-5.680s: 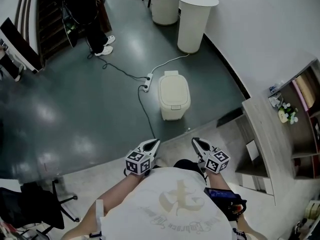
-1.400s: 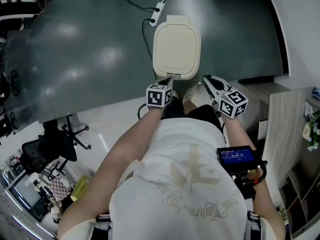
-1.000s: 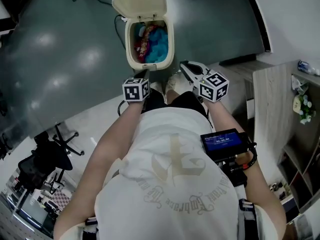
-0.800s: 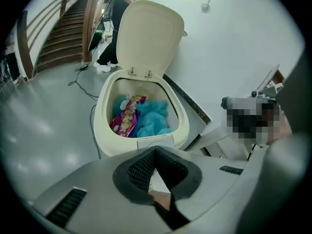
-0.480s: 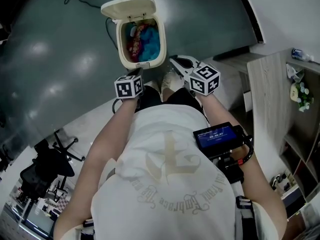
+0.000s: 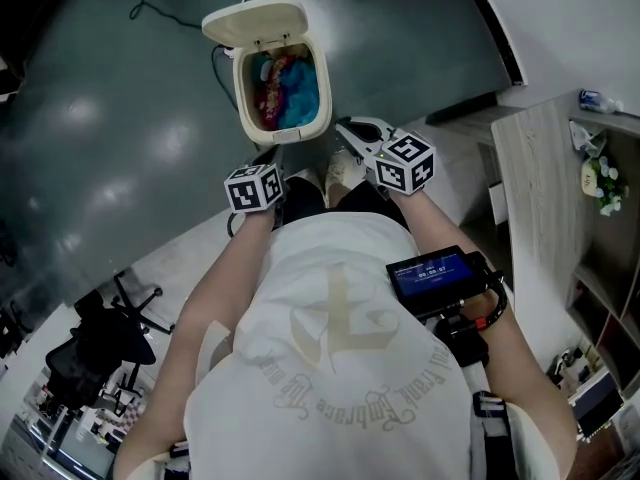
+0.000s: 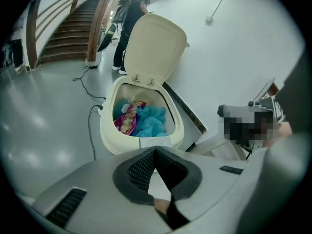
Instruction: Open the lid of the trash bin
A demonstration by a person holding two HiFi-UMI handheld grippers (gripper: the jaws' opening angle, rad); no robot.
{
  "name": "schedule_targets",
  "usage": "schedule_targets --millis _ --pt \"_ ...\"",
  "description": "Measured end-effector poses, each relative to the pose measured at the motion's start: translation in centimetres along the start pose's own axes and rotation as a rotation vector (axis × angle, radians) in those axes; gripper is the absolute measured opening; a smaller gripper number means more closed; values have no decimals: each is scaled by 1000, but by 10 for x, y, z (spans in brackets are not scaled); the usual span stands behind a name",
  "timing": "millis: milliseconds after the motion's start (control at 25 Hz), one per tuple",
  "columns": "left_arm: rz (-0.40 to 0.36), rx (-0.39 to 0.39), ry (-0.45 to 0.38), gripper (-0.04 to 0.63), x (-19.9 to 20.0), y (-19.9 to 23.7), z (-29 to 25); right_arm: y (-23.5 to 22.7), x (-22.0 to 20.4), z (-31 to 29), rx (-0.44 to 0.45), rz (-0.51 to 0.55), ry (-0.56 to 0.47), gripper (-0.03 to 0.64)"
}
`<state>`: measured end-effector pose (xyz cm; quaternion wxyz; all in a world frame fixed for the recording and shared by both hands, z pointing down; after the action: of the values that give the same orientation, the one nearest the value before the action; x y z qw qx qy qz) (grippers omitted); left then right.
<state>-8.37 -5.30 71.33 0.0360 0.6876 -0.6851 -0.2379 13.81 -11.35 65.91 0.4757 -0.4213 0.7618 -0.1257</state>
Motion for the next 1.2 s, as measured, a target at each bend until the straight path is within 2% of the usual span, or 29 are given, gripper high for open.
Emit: schedule_targets --millis 400,640,1200 --pt "8 -28 -170 8 17 -2 53 13 22 4 21 59 -22 5" --pt "19 -69 -255 8 25 -6 82 34 44 11 26 151 -25 5" --pt "-67 -127 -419 8 39 -29 148 80 67 39 46 224 -104 5"
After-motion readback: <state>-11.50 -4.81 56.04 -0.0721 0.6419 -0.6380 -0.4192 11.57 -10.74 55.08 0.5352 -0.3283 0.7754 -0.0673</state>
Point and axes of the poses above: the fingertips, and each gripper's own axes: z backward along the fingers, y to its left, x out of its top, the point moved 8 cm from there along z, backward along the fingers, and after that the axes turned 10 degrees about y, right-handed, at the moved point
